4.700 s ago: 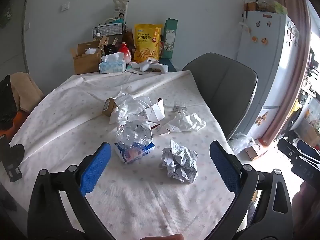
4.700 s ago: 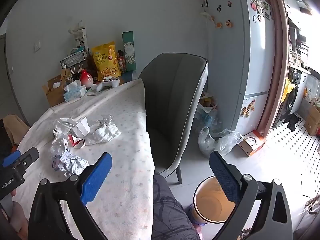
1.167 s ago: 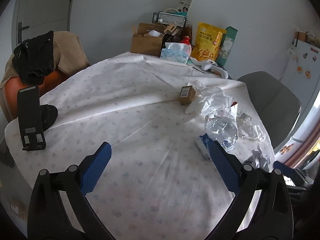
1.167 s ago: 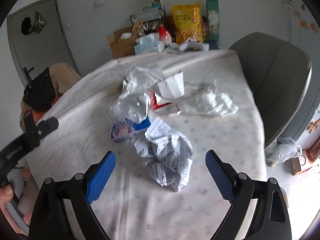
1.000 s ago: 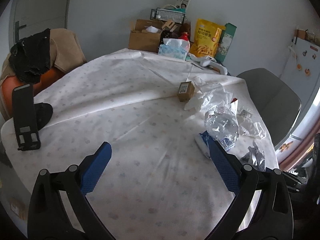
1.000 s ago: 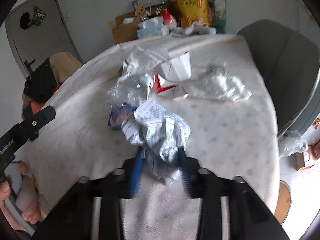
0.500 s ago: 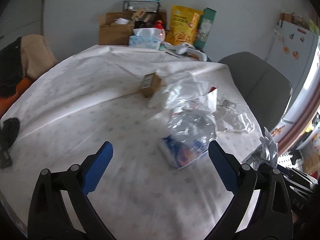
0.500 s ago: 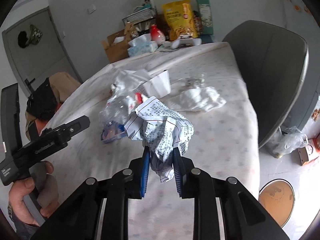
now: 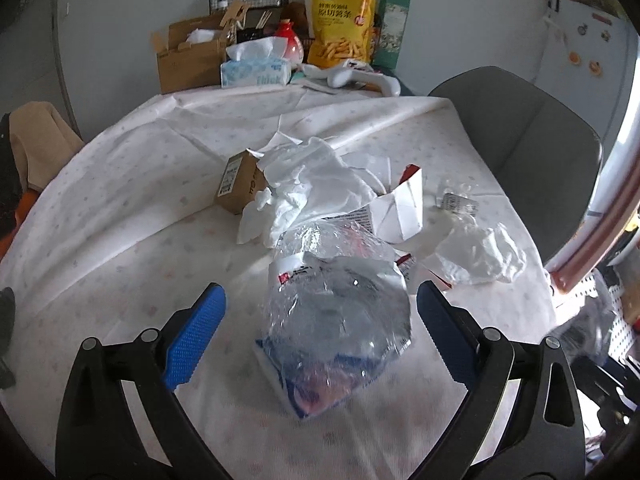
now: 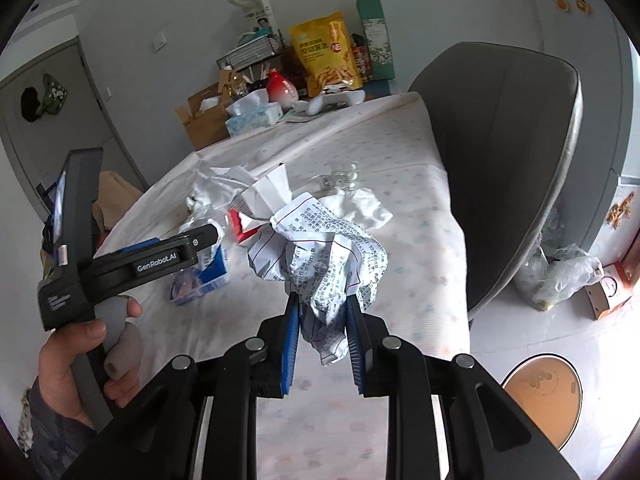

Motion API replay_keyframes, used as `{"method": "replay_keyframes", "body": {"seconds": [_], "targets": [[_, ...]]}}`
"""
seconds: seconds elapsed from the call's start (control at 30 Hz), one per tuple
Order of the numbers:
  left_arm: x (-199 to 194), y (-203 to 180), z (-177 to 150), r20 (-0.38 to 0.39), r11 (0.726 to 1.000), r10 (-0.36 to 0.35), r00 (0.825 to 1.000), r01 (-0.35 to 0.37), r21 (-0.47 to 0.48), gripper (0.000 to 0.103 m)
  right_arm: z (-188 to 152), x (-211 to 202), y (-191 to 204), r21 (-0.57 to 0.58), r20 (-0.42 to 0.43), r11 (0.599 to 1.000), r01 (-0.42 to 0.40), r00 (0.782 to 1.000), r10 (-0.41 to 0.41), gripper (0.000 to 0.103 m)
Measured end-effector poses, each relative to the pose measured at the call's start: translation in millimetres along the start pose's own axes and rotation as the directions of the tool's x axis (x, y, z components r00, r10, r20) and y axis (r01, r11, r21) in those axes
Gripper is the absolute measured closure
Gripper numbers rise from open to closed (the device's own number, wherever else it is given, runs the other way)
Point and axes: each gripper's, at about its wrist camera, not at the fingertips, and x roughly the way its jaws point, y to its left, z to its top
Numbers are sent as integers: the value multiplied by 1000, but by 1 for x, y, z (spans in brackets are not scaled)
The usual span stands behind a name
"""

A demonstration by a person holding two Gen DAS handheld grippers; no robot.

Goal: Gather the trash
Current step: 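Grasp the clear plastic bag with the left tool while the right tool holds the paper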

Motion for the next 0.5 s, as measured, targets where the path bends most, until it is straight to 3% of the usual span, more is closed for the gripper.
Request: {"method": "replay_keyframes", "body": {"seconds": [0.13,0.17,0.2,0.5], "targets": [[7,-1,1,-8,1000,13,1000,-13,0,10,-1,0,-6,14,2,1000,4,1000,-4,80],[8,0,1,-10,1000,2,1000,-2,-8,23,-1,0,-6,14,1,1000,5,1000,-5,80],[11,1,1,-27,1000,-12,1000,12,-17,28,-1,0,-6,12,2,1000,6,1000,-6,80],[-15,16,-1,27,998,-46,999,48,-50,28,0,-4,-5,9,13,1000,13,1000,-14,80]]}}
